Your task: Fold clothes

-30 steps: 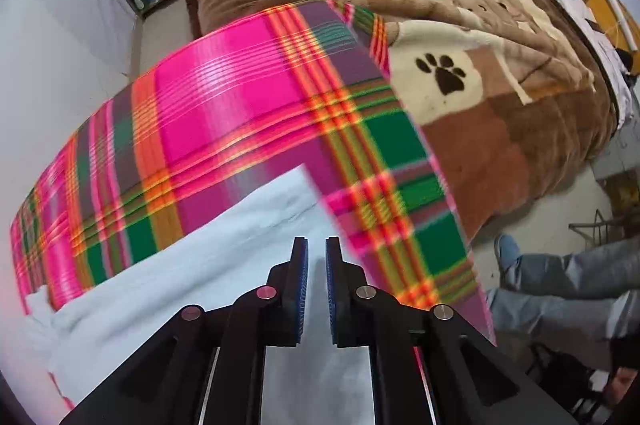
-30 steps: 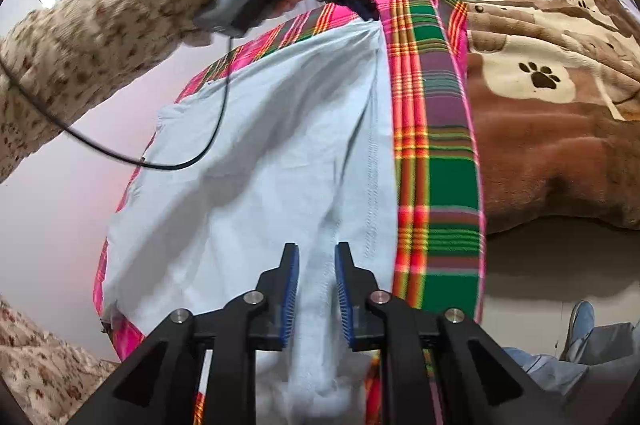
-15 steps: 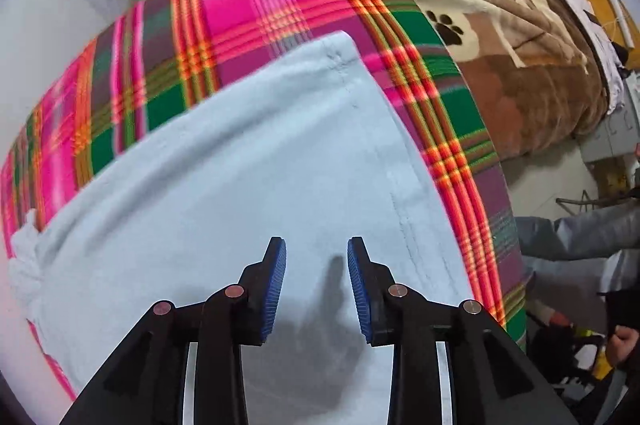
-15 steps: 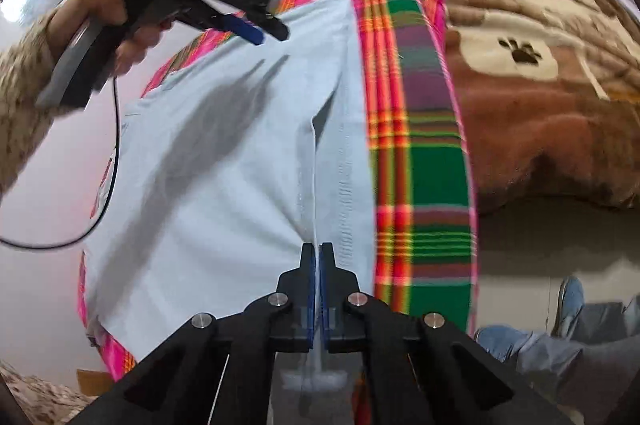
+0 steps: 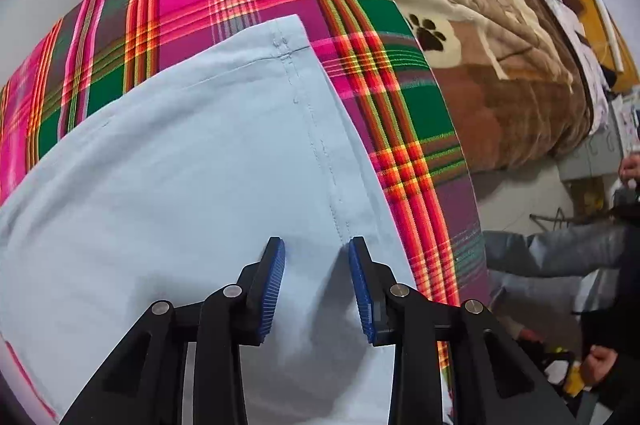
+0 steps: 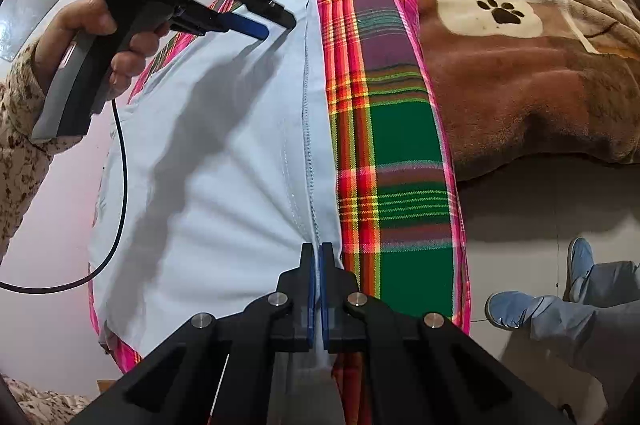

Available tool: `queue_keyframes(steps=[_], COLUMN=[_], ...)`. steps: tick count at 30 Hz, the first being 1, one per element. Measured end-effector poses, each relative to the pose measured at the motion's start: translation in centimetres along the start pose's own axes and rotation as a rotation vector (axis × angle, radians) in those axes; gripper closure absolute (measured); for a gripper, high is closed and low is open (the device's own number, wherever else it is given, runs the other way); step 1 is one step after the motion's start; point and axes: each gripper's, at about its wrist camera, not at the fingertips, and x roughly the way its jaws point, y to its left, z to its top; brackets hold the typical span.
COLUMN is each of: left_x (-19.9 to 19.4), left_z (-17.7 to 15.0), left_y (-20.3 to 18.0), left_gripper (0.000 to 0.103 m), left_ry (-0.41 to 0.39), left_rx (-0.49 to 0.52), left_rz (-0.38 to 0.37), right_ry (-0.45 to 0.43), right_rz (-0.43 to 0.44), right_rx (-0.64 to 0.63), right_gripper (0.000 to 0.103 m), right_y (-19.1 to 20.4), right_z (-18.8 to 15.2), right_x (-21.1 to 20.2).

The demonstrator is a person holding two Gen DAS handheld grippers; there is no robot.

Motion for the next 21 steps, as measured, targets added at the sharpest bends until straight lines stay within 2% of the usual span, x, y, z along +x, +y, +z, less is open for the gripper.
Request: queue_keyframes(steps=[5, 6, 9, 11, 13, 18, 21], left_x=[-2.1, -2.6, -4.2, -5.3, -5.7, -5.3, -5.1], left_z=[-1.6, -2.2, -4.6, -6.9, -9.4, -15.3, -18.5], left_y=[1.9, 2.7, 5.3, 7.4, 9.3, 13.1, 14.7], left_gripper=[0.068, 0.068, 0.068, 0.065, 0.06, 0.059, 0.059], left_ry=[-0.008, -0.004, 0.001, 0.0, 0.011, 0.072, 0.093], left_rx=[-0.012, -0.021, -0.057, -0.078, -0.113, -0.198, -0.227], left_rz=[0.006, 0.01, 0.006, 0.0, 0.006, -0.002, -0.007], right_ry=[-0.057, -0.061, -0.073, -0.071, -0.042, 0.071, 0.135], right_rz=[-0.028, -0.01, 0.042, 0.037, 0.05, 0.063, 0.04], right_rx=[-0.045, -0.054, -0.083, -0.121, -0.15, -0.211, -0.208], right_gripper=[0.097, 0.097, 0.085, 0.078, 0.077, 0.075, 0.075], right_y=[-0.2, -0.3, -0.5, -0.5, 0.0, 1.9, 2.5], right_z=[-0.1, -0.3, -0.9, -1.6, -2.3, -4.3, -5.7], right_x=[-2.8, -3.5, -5.5, -6.3, -6.3, -4.5, -3.0])
